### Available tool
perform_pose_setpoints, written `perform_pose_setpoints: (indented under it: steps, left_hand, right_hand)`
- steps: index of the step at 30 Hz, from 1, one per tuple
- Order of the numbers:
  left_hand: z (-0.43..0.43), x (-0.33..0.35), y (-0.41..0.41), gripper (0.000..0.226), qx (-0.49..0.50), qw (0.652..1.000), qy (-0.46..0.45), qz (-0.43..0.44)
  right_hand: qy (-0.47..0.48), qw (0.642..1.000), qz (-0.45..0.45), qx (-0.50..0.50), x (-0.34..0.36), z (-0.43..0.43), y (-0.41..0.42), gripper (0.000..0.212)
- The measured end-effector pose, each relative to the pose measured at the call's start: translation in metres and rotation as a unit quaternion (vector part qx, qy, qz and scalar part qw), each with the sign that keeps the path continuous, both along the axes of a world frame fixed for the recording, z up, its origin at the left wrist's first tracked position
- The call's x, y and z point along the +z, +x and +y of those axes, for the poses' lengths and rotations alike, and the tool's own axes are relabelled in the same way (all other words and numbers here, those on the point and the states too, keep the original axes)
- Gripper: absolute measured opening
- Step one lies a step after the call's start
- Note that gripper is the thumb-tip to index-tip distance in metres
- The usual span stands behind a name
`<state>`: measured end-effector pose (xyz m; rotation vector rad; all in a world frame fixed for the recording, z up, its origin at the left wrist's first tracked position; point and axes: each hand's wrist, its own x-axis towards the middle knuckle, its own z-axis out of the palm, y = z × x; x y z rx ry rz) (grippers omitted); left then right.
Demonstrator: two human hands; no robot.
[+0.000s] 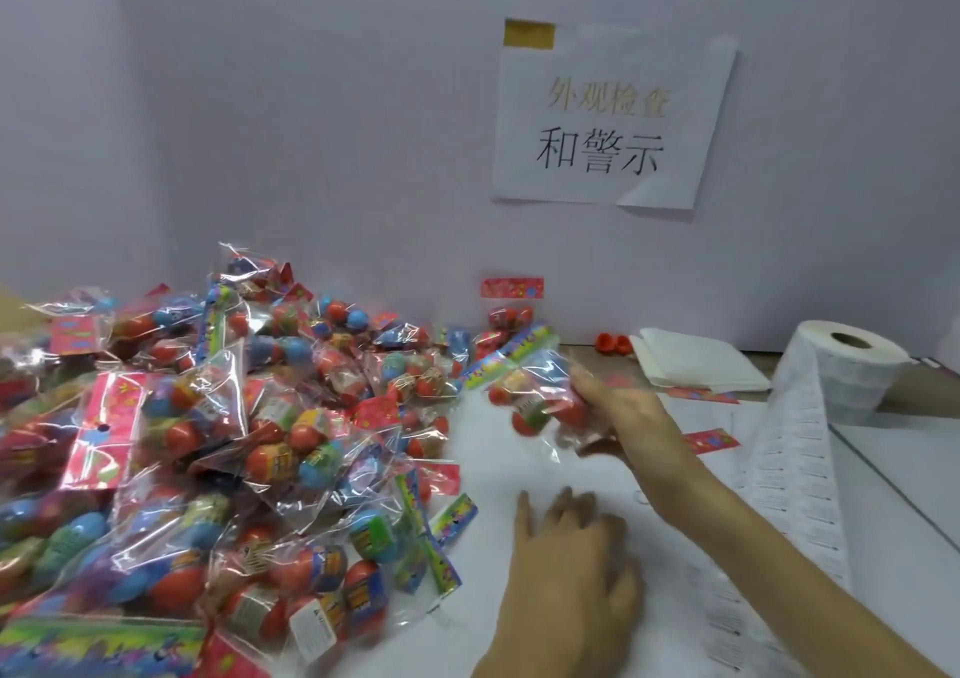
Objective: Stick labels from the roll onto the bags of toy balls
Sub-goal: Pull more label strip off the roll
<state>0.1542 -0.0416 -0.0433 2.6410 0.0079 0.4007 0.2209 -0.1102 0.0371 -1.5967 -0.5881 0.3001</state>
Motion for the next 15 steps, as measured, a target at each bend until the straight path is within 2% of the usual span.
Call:
perform_pose_setpoints:
  steps: [1,3,4,6,7,9,10,12,15]
  left_hand:
    - [-0.001,0.0,-0.023,0.04,0.004,0.993,-0.119,-0.011]
    - [0.009,0.007,-0.037,0.038,0.098,0.967,-0.225,-0.063]
    - [0.008,0.015,-0.039,0.04,0.113,0.931,-0.338,-0.086]
    - [0.004,0.025,-0.038,0.044,0.143,0.812,-0.557,-0.097]
    - [0.012,0.031,-0.039,0.05,0.143,0.755,-0.634,-0.092]
    - [0.028,0.039,-0.041,0.064,0.115,0.684,-0.718,-0.068]
    - [0.031,0.04,-0.043,0.067,0.096,0.683,-0.721,-0.068]
    - [0.03,0.044,-0.046,0.071,0.085,0.717,-0.689,-0.07]
    - [0.034,0.046,-0.051,0.062,0.092,0.747,-0.653,-0.082]
  right_hand:
    - [0.011,1.0,-0.001,-0.007,-0.007,-0.019,-0.006,0.058]
    - [0.035,0.999,0.013,-0.023,-0.016,-0.04,-0.012,0.057]
    - [0.041,0.999,0.021,-0.029,-0.017,-0.044,-0.015,0.056]
    - [0.026,0.999,0.008,-0.025,-0.02,-0.047,-0.016,0.056]
    - [0.02,1.0,0.006,-0.021,-0.02,-0.048,-0.015,0.056]
    - [0.002,1.0,-0.002,-0.006,-0.019,-0.049,-0.017,0.057]
    - [-0.01,1.0,0.0,0.007,-0.02,-0.049,-0.018,0.057]
    - [-0.05,0.998,-0.003,0.036,-0.023,-0.048,-0.023,0.057]
    - [-0.09,0.993,-0.023,0.073,-0.025,-0.043,-0.031,0.051]
